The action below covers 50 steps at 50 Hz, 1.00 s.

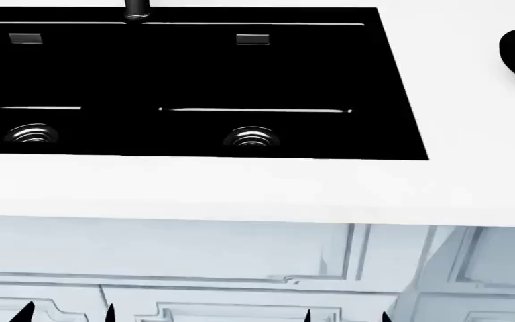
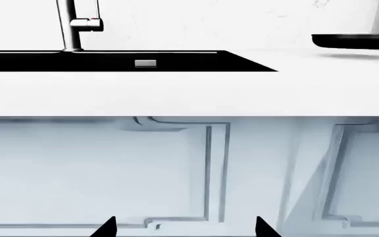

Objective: Pick the pan and sponge and place them into the sink. Then turn on the water.

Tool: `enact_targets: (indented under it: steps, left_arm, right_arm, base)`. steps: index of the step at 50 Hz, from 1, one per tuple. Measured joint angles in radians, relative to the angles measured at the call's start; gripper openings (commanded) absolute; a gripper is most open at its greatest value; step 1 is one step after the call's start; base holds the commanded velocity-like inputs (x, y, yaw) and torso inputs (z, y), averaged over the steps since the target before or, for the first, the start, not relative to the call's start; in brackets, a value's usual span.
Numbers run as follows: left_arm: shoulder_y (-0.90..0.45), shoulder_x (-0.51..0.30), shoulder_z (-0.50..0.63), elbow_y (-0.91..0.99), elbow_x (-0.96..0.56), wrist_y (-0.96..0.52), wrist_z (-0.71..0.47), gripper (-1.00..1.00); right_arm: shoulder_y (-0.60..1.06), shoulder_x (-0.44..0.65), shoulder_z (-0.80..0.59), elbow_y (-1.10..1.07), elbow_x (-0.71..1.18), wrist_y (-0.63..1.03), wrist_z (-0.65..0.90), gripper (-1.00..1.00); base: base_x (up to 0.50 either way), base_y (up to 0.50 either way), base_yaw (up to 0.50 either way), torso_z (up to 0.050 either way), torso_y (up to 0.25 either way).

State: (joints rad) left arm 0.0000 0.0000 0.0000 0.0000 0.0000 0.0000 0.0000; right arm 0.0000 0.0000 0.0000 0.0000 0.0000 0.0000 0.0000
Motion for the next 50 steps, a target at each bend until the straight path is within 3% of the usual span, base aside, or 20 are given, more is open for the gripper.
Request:
enact_targets:
  steps: [17,50]
  left_arm:
    - [-0.008,-0.03,0.041,-0.004,-0.033,-0.013,-0.049,1.0]
    - [-0.016,-0.077,0.108,-0.003,-0.091,-0.027,-0.114,1.0]
  right_arm:
    - [0.009,0.034,-0.044,0.014,0.04,0.0,0.032,1.0]
    - [0.012,0.083,-0.1,0.02,0.086,-0.006,0.093,1.0]
  base:
    - [0.0,-0.03,0.0,0.0,0.0]
    - [0.01,-0.5,0.0,0.0,0.0]
